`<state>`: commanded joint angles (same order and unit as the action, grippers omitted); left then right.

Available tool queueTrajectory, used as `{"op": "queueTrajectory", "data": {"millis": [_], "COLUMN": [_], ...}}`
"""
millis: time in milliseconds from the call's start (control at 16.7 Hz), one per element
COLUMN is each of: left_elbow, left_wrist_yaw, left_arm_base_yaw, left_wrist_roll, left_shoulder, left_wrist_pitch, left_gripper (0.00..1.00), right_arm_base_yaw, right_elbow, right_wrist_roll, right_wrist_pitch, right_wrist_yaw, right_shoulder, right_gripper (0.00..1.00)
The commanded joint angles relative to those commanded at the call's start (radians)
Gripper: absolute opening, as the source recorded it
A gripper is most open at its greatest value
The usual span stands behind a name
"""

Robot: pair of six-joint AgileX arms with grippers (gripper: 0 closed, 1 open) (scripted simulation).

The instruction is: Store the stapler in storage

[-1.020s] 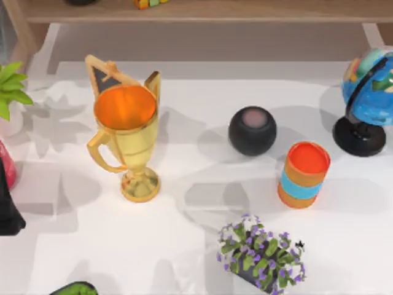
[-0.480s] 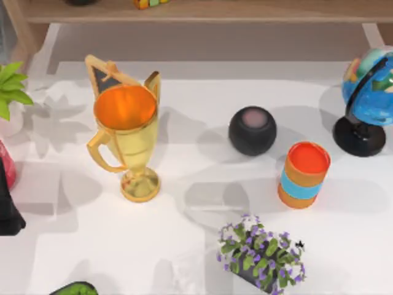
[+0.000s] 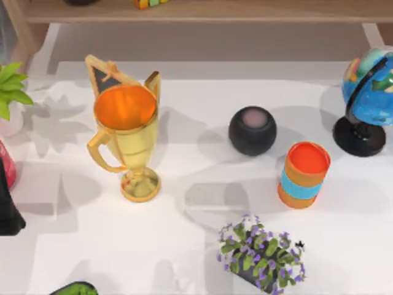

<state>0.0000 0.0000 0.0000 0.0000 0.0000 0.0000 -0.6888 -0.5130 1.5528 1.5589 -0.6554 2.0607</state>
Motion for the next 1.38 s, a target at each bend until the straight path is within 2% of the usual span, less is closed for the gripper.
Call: {"op": "queueTrajectory", "data": {"millis": [780,1380], "left_elbow": [0.000,0.000], "left_wrist_yaw": [0.000,0.000], "left_arm_base_yaw": [0.000,0.000], "left_wrist_roll": [0.000,0.000], "left_shoulder": [0.000,0.000], "left_wrist_pitch": [0.000,0.000], "left_gripper": [1.00,1.00], "right_arm_base_yaw": [0.000,0.001], "right_elbow": [0.000,-0.003], "right_wrist_roll": [0.000,-0.001], "right_wrist_pitch": [0.000,-0.004], "right_wrist_yaw": [0.000,0.002], "right_shoulder": [0.000,0.004], "right_gripper": [0.02,0.00]}}
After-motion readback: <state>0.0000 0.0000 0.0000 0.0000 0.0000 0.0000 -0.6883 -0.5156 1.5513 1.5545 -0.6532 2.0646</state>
